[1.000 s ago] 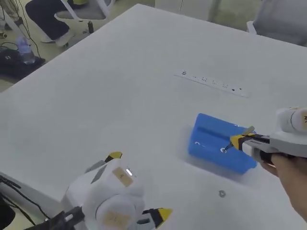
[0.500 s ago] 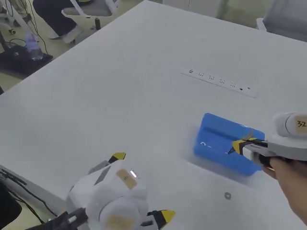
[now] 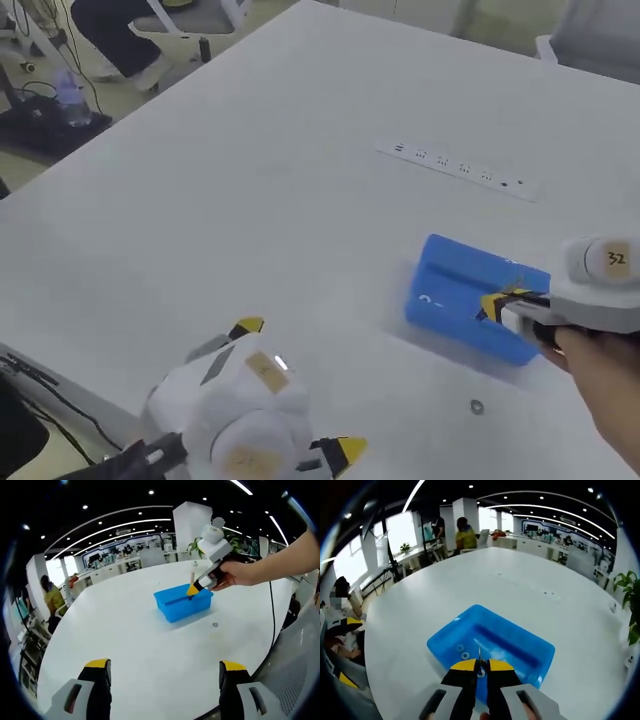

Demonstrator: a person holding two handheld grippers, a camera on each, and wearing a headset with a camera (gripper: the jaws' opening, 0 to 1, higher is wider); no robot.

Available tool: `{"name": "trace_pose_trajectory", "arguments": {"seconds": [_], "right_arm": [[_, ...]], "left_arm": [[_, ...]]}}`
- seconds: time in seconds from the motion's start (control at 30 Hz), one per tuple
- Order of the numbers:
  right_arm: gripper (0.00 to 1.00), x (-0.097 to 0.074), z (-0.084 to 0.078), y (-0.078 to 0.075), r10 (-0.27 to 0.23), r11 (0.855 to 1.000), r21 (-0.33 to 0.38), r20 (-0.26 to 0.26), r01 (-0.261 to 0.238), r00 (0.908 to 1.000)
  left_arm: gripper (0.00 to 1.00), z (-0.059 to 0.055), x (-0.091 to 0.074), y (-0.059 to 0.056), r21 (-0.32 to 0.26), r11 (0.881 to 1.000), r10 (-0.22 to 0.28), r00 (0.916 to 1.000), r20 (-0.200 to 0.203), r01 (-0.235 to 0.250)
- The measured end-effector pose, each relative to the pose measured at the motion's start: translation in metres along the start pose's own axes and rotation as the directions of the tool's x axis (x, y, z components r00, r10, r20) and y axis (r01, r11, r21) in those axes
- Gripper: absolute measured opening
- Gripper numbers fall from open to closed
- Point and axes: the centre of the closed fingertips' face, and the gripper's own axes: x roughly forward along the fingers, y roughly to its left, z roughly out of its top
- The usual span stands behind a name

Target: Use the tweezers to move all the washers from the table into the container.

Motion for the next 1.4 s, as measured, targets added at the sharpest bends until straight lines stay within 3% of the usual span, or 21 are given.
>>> {"name": "trace_pose_trajectory", "arguments": {"seconds": [0.27,0.5,0.63,0.8,1.0,1.17,1.4], "right_arm": [[0.03,-0.021,0.011,0.002,-0.002,1.0,0.022,0.049,0.001,0.9988],[0.03,-0.054,0.023,0.019,0.01,1.0,0.019,0.126,-0.013,0.992],[0.03,-0.069,0.021,0.026,0.018,1.0,-0.013,0.141,-0.016,0.9899],[0.03,-0.078,0.002,0.036,0.041,0.999,-0.035,0.11,-0.038,0.9931],[0.03,-0.079,-0.025,0.039,0.038,0.999,-0.008,0.075,-0.038,0.9964],[0.03,-0.079,-0.04,0.044,0.044,0.999,-0.001,0.051,-0.044,0.9977],[0.04,-0.068,-0.059,0.04,0.036,0.999,0.011,0.007,-0.036,0.9993]], "left_arm": [[0.91,0.001,0.0,0.0,-0.002,1.0,0.001,1.0,0.005,-0.001],[0.91,0.003,-0.001,0.0,-0.004,1.0,0.0,0.9998,0.021,0.0],[0.92,0.004,-0.002,0.0,-0.003,1.0,-0.001,0.9996,0.027,0.001],[0.92,0.005,-0.003,0.0,-0.001,1.0,0.004,0.9994,0.035,-0.004],[0.93,0.016,-0.009,0.008,-0.047,0.999,0.027,0.9948,0.099,-0.022],[0.94,0.016,-0.008,0.006,-0.051,0.999,0.018,0.9948,0.101,-0.013],[0.94,0.016,-0.008,0.004,-0.04,0.999,0.009,0.9952,0.098,-0.005]]}}
